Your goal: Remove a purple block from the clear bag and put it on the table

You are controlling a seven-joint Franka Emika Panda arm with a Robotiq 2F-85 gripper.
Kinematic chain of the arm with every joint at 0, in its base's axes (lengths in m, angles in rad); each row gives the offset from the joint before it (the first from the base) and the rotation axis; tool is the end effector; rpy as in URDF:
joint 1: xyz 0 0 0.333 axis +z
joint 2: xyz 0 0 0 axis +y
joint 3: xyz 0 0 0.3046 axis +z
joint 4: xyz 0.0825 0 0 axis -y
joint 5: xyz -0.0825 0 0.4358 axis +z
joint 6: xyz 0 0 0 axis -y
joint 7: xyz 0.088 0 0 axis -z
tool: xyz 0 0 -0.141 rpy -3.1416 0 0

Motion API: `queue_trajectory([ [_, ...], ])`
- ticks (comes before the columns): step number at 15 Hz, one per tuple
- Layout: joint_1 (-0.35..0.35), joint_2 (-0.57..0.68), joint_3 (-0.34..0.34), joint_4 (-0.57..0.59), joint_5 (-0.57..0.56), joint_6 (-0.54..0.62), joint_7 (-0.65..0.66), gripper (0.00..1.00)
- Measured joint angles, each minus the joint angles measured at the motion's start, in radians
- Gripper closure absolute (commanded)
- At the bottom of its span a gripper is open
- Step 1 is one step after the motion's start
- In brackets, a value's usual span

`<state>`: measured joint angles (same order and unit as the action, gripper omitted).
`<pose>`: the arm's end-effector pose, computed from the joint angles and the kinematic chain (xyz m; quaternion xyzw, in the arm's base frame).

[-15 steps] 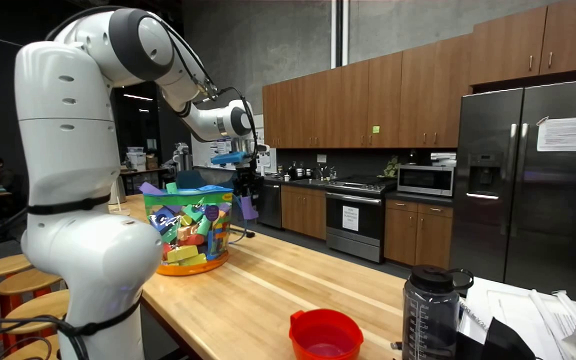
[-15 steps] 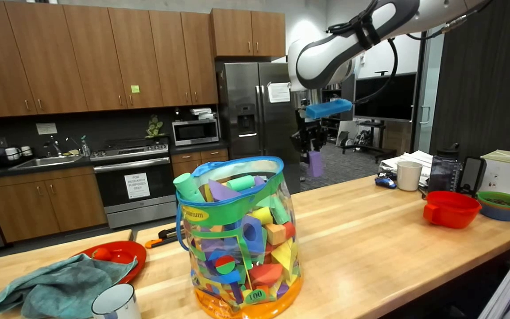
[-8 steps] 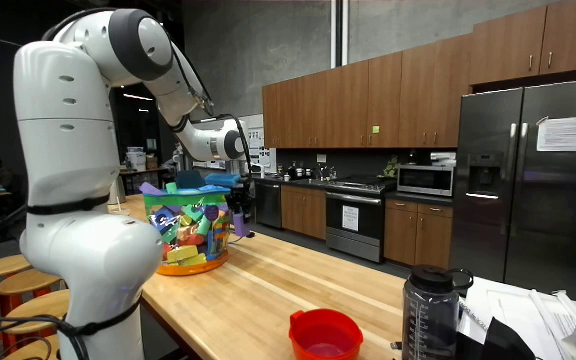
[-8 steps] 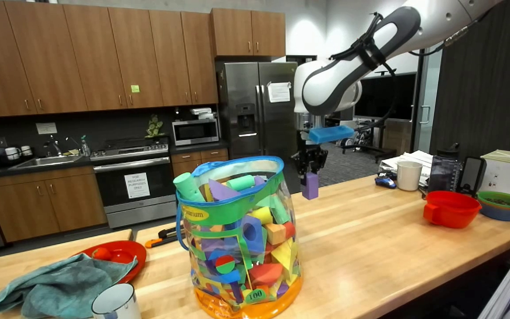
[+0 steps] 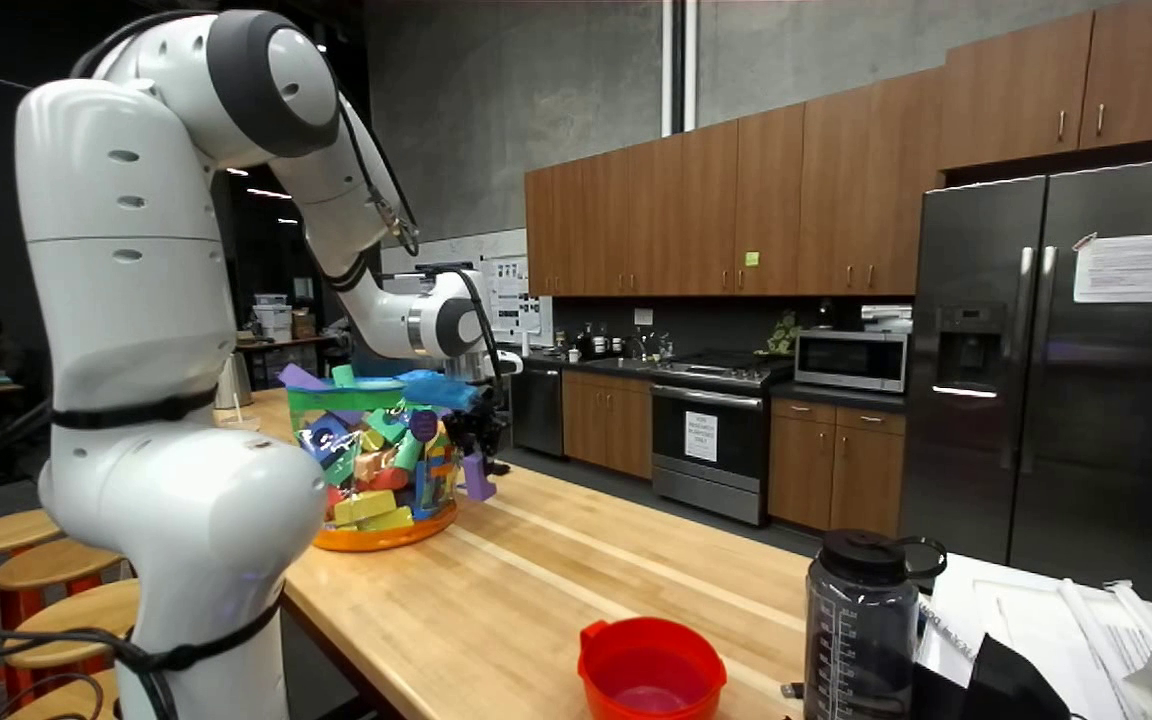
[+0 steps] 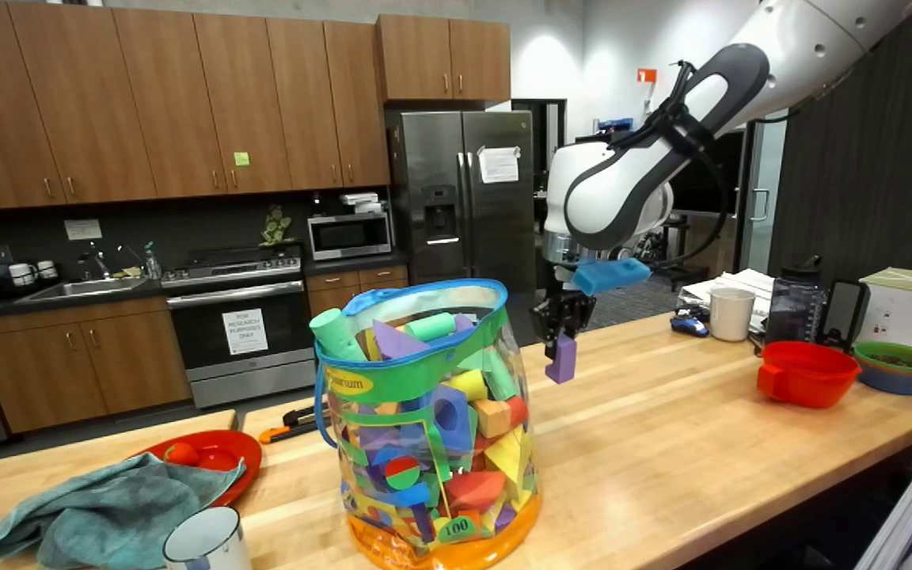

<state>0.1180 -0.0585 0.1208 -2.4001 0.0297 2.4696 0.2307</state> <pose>0.5246 0.1277 0.2686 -0.9979 0.0068 -0.0605 0.0211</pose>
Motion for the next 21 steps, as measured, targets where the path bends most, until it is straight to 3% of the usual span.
queue_trajectory([
  [6,0.007,0.003,0.009,-0.008,-0.024,0.004,-0.060,0.84],
  [14,-0.004,0.065,0.000,-0.010,-0.105,0.007,-0.060,0.84],
  [21,-0.006,0.122,-0.011,-0.007,-0.111,0.009,-0.060,0.84],
])
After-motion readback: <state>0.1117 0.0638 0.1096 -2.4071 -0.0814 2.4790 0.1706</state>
